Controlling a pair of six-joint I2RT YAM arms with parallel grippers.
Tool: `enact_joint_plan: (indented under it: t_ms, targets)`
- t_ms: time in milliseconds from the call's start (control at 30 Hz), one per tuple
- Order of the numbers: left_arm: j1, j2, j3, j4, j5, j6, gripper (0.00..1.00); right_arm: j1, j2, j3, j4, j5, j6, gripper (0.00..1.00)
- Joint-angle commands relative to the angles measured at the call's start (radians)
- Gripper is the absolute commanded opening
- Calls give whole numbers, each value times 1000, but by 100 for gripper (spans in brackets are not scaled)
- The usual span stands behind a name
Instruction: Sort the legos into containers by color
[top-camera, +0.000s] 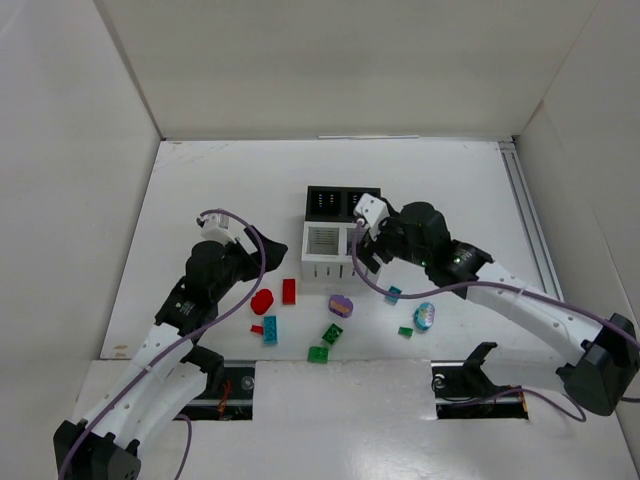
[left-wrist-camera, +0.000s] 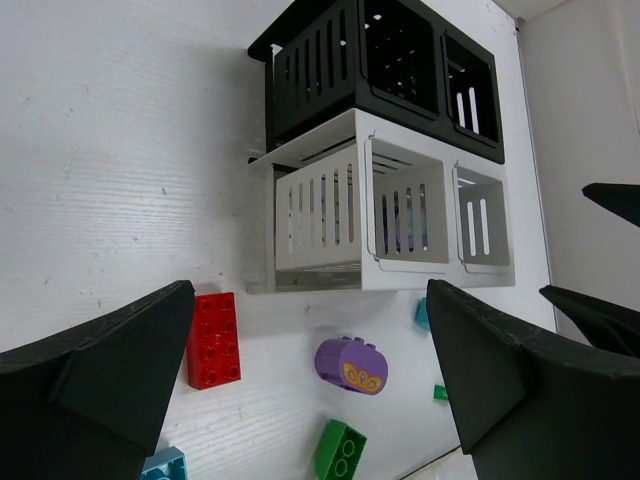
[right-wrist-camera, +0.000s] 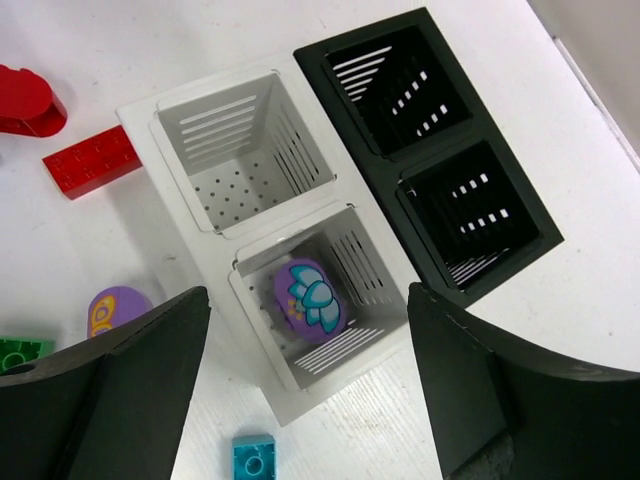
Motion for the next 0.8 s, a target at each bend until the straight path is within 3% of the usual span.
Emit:
enact_joint_plan:
  t_ms: [0,133,367,500,633,767]
  targets:
    - [-1,-14,23,16,3,-5,100,8,-64,22,-14,-16,-17,85]
    - [-1,-14,23,16,12,-5,100,32,-101,2,-72,-37,-39,85]
    - [-1,-23,23,16,21,-5,100,200,-121,-107,-135,-37,-18,83]
    - [-1,-23,23,16,21,-14,100,330,-101,-210,-48,84,64,81]
    - [-1,-14,23,6,32,-14,100,339,-37,-302,96,203,179,70]
    - [-1,-14,23,6,32,-14,100,339,64,-339,243,248,226,69]
